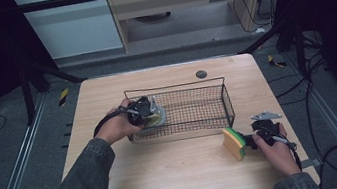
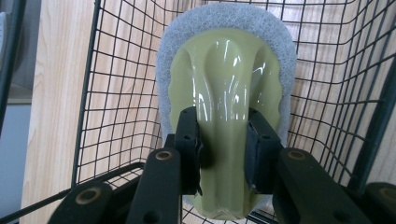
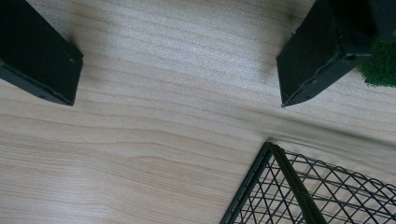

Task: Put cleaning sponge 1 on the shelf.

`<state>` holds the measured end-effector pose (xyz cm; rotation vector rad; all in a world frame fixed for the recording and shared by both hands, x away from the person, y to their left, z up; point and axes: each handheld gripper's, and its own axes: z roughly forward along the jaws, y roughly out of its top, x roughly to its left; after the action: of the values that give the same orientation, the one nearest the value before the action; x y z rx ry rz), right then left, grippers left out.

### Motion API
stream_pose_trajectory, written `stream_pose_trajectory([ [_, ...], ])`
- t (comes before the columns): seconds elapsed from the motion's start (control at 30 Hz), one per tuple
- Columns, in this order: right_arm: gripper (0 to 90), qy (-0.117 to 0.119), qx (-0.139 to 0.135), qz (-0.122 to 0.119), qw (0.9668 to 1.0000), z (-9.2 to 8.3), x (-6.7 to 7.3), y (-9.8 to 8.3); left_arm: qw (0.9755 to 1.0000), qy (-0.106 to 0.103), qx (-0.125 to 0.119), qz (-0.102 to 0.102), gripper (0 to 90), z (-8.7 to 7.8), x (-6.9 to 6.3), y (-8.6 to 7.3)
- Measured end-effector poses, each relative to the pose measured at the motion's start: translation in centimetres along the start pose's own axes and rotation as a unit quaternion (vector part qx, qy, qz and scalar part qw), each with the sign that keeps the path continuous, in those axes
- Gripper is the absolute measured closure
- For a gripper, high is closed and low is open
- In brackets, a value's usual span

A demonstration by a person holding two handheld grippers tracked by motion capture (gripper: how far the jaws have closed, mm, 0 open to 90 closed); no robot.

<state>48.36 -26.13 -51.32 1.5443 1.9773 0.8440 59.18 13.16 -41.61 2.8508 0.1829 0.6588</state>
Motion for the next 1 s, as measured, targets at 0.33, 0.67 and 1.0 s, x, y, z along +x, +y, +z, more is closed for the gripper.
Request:
stream_pose_trajectory([
  [0.33, 0.5, 0.001, 0.000, 0.001, 1.0000, -0.02, 0.01, 0.00, 1.0000, -0.001, 0.001, -0.008, 69.5, 0.06, 0.17, 0.04],
  [0.67, 0.4, 0.002, 0.000, 0.001, 1.0000, -0.02, 0.01, 0.01, 0.9999, -0.005, 0.002, -0.012, 70.4, 0.06, 0.17, 0.01],
  [1.0, 0.5, 0.001, 0.000, 0.001, 1.0000, -0.02, 0.00, 0.00, 0.9997, -0.010, -0.018, -0.016, 68.5, -0.78, 0.05, 0.13],
])
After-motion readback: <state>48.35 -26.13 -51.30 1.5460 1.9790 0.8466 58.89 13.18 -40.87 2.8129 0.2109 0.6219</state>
